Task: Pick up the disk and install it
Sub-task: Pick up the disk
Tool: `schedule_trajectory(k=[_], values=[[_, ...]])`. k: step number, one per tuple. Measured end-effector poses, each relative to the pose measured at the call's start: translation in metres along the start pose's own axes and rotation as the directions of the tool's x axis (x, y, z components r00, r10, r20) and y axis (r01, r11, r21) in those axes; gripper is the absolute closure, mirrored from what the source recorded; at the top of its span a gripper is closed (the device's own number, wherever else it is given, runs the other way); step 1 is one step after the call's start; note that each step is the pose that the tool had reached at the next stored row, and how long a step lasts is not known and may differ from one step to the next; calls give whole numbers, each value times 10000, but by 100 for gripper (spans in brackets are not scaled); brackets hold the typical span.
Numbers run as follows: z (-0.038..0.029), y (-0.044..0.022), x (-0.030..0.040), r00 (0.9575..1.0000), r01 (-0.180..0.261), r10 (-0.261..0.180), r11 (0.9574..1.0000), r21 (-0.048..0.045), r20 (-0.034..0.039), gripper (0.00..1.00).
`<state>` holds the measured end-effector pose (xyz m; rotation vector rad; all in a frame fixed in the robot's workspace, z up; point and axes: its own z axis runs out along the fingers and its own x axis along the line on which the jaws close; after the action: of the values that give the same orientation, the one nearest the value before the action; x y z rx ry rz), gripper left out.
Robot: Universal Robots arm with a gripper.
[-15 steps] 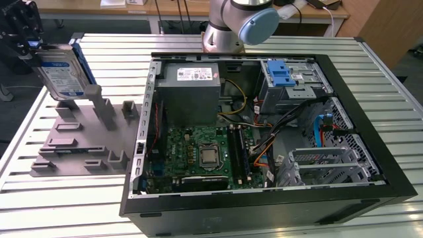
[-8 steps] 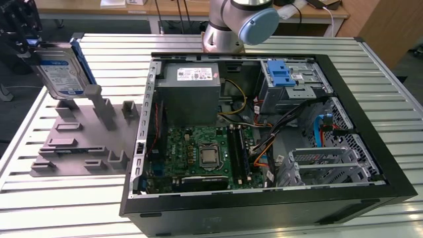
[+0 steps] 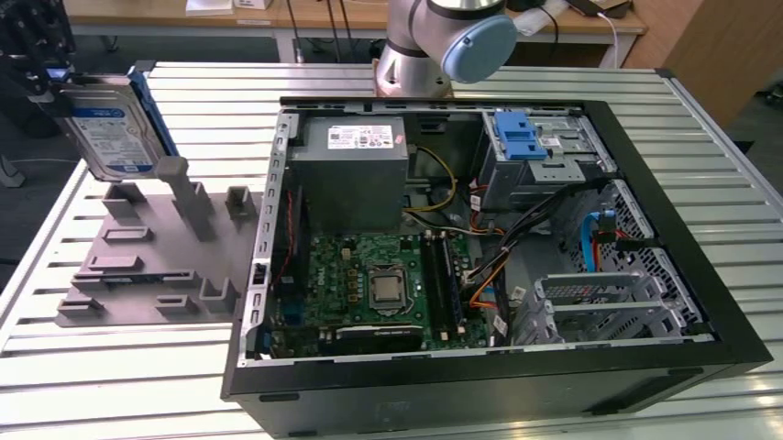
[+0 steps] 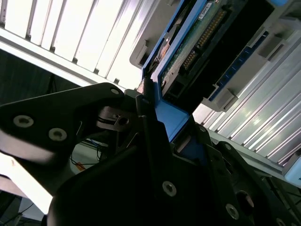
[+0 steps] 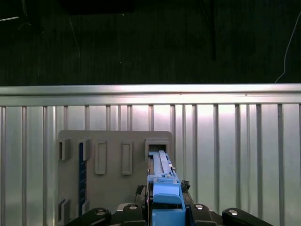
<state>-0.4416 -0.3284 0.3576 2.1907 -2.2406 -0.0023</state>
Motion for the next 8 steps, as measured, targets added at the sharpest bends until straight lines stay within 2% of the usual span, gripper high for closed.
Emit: schedule_trajectory(k=[8], values=[[-54, 0, 0, 10000, 0, 0, 10000, 0, 0, 64]])
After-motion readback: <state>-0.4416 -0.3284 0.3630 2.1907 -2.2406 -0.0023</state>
